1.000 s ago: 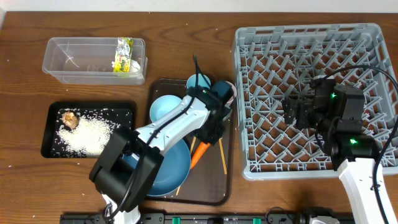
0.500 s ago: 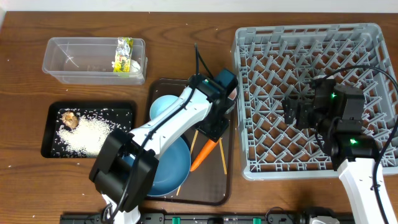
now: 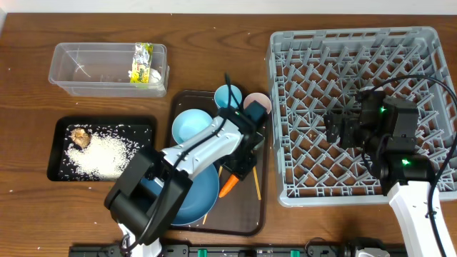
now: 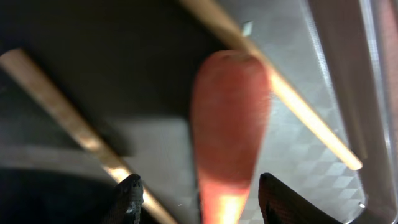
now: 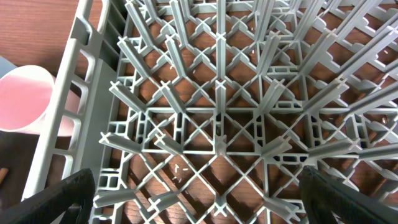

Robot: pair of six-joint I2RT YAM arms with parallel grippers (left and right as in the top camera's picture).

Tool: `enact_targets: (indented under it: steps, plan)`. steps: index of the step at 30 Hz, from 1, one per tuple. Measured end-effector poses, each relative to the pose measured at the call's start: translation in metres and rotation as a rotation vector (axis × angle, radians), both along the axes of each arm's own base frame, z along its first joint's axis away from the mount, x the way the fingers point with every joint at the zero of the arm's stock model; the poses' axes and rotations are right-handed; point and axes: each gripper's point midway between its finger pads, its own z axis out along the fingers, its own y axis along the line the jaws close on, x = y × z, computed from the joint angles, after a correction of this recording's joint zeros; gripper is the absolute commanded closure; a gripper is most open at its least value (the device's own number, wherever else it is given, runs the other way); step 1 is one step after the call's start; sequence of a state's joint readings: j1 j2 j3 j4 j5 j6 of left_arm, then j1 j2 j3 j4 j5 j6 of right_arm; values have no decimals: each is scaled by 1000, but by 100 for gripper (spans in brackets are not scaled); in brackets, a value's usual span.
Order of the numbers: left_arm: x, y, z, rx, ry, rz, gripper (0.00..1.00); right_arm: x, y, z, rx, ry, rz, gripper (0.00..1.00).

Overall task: Sort waste into correct bins and load items into the dishwasher rack
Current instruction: 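Lower the left gripper onto the carrot and grasp it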

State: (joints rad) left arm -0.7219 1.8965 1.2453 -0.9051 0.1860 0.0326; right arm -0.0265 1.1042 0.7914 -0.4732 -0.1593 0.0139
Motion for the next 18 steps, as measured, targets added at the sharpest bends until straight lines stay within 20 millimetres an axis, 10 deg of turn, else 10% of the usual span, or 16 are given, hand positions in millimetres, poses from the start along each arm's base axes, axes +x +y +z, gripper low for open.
enact_targets:
  steps: [13, 18]
  plan:
    - [-15, -14, -11, -8, 7, -163, 47, 1, 0, 1, 0, -6, 0, 1]
    - [-14, -11, -15, -2, 15, -161, 69, 1, 0, 1, 0, -6, 0, 1]
